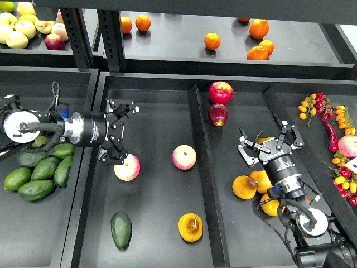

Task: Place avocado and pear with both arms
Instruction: 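Lower the open left gripper down onto the avocado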

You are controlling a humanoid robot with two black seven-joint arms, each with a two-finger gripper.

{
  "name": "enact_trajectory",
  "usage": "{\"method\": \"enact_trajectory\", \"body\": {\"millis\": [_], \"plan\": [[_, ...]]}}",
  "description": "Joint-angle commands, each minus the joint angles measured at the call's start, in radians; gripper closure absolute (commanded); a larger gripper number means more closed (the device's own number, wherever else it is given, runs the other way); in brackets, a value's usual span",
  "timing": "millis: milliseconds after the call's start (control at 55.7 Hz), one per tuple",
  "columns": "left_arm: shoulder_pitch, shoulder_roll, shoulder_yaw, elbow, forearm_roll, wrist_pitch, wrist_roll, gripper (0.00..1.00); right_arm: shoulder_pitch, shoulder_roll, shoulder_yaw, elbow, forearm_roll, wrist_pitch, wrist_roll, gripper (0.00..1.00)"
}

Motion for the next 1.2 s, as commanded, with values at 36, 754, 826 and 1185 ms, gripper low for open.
{"method": "enact_trajectory", "body": {"millis": [36, 754, 826, 1185], "plan": [[-0.005, -0.015, 0.1, 0.002, 0.122, -0.106, 0.0, 0.02, 0.0, 0.0, 0.007, -0.003, 0.0, 0.0, 0.0, 0.0], [-0.019, -0.126, 0.319, 0.126, 0.278, -0.143, 0.0, 0.05, -0.002, 0.0, 0.025, -0.029, 0.0, 0.0, 0.0, 0.0], [-0.019, -0.137, 0.33, 0.151, 0.29, -0.143, 0.0, 0.05, -0.002, 0.0, 0.028, -0.029, 0.0, 0.0, 0.0, 0.0], [-0.015, -0.175, 0.351, 0.22, 0.333, -0.143, 0.0, 0.05, -0.005, 0.0, 0.04, -0.028, 0.0, 0.0, 0.0, 0.0]]}}
